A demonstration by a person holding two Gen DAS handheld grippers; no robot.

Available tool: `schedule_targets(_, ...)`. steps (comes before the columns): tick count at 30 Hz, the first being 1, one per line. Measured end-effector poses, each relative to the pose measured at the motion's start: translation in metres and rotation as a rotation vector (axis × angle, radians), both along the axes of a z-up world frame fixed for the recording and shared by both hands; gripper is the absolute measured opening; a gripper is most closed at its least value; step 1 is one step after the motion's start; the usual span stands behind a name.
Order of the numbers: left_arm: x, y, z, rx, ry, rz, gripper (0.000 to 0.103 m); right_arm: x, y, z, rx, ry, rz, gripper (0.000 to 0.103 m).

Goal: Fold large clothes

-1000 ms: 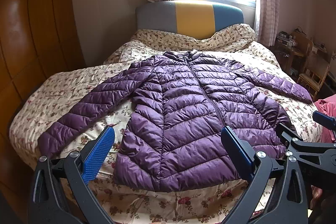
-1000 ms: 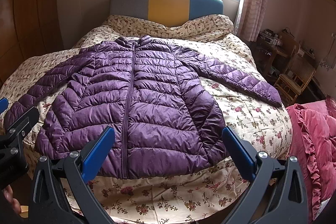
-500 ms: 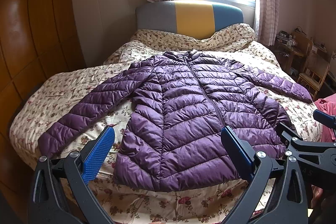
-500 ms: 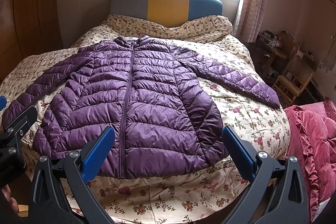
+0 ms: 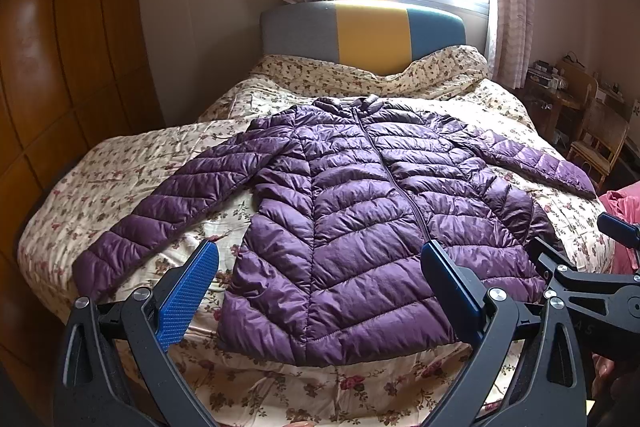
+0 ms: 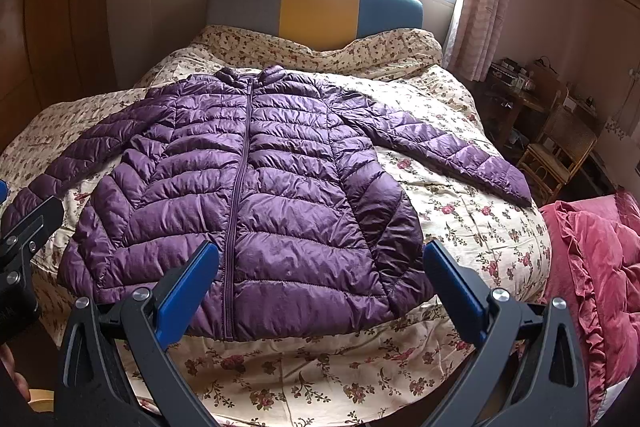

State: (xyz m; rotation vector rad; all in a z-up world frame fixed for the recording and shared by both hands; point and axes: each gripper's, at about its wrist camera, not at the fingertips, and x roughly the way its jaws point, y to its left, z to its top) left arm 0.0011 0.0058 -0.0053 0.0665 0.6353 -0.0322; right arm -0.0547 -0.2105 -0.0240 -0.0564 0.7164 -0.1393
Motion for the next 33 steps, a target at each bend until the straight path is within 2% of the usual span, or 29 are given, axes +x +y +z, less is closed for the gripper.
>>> schedule_targets(13,0.0,0.004,-0.001,-0.005,0.006,0.009,0.1,0.001,-0.002,-0.005,-0.008,0.007,-0.003,0.101)
schedule_targets(23,0.029,0.011,-0.029,-0.037,0.113,0.027,0.1,0.027,-0.012,-0.032,-0.021,0.096,-0.02,0.101)
schedule_targets(26,0.044,0.013,-0.033,-0.062,0.106,0.009,0.1,0.045,-0.033,-0.042,0.008,0.132,-0.054,0.101)
schedule_targets(31,0.095,0.016,-0.046,-0.068,0.159,-0.008,0.1,0.083,-0.095,-0.051,-0.005,0.169,-0.183,0.1)
schedule_targets(33,0.119,0.017,-0.05,-0.068,0.167,-0.012,0.1,0.101,-0.129,-0.052,-0.03,0.185,-0.248,0.093)
